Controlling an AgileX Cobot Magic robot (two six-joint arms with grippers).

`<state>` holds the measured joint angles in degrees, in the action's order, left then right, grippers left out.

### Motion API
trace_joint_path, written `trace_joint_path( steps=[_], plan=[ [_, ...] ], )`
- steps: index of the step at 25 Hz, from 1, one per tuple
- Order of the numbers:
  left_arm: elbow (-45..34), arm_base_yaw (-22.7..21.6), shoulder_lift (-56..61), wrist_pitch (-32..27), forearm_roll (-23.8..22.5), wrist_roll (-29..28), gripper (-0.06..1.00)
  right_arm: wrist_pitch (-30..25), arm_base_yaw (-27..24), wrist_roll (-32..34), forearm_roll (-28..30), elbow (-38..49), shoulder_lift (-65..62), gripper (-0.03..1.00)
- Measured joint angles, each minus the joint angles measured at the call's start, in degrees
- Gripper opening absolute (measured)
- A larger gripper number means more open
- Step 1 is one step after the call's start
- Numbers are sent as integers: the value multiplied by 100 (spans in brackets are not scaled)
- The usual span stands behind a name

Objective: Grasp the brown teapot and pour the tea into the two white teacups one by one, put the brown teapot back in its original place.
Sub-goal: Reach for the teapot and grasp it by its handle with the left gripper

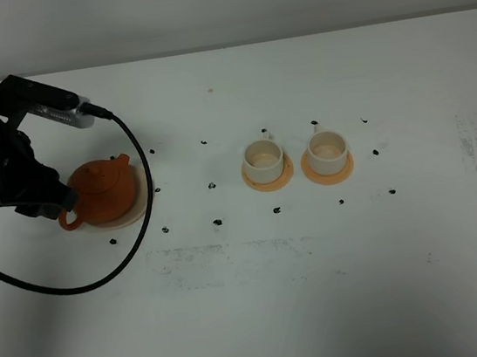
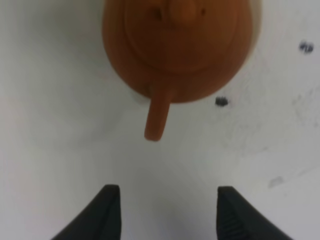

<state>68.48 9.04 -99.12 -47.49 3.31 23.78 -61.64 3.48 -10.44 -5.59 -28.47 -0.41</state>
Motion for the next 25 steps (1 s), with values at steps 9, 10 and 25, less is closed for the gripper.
trace_joint_path(
  steps=[9,10,25],
  plan=[
    [0,0,-169,227,-267,173,46,0,0,0,0,0,0,38],
    [0,0,-205,279,-267,187,46,0,0,0,0,0,0,38],
    [0,7,-859,1006,1,516,46,0,0,0,0,0,0,37]
  ],
)
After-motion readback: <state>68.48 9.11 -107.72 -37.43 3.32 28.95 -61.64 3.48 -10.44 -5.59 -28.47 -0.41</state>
